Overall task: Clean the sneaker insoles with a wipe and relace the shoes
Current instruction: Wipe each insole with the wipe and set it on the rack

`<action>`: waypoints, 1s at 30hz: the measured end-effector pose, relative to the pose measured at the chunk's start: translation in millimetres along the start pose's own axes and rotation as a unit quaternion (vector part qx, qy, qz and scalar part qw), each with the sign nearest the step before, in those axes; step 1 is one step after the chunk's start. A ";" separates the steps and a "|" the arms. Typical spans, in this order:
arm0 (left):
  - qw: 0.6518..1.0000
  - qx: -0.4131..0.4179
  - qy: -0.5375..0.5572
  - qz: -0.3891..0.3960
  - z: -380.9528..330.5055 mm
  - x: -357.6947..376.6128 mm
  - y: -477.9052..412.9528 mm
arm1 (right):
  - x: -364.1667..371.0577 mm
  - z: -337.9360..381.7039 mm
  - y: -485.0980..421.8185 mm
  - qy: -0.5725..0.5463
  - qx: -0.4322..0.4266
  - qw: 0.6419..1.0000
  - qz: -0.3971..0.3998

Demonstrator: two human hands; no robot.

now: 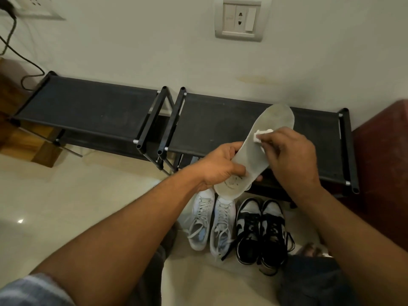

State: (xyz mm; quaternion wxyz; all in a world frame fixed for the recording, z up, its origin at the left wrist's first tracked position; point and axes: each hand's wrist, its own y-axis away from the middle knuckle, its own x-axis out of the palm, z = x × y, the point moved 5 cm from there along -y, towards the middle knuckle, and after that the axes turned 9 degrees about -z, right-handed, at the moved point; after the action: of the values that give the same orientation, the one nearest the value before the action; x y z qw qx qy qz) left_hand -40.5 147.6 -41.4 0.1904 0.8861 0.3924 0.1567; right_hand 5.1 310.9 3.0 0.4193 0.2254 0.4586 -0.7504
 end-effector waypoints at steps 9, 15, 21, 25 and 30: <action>1.000 0.017 0.001 0.004 -1.4 1.8 -0.4 | -1.2 -2.9 -0.2 0.003 -0.005 1.000 -0.006; 0.999 0.007 -0.025 -0.039 7.0 -5.0 -4.8 | 13.4 21.0 14.2 -0.002 -0.113 0.992 0.065; 0.996 -0.002 -0.005 -0.088 8.5 -9.2 -6.4 | 14.6 25.3 17.4 -0.001 -0.106 0.993 0.053; 0.995 -0.002 0.002 -0.095 7.1 -9.3 -7.1 | 4.7 -3.6 2.0 0.004 -0.034 0.999 0.021; 0.995 0.016 0.003 -0.099 6.3 -11.8 -8.1 | 16.3 32.4 21.1 0.006 -0.131 0.989 0.066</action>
State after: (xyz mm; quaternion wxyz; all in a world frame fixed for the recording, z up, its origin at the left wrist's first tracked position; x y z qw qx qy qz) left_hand -50.5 142.4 -52.2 0.1899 0.8452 0.4814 0.1337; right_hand 15.3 270.8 -3.9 0.4910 0.2034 0.5395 -0.6531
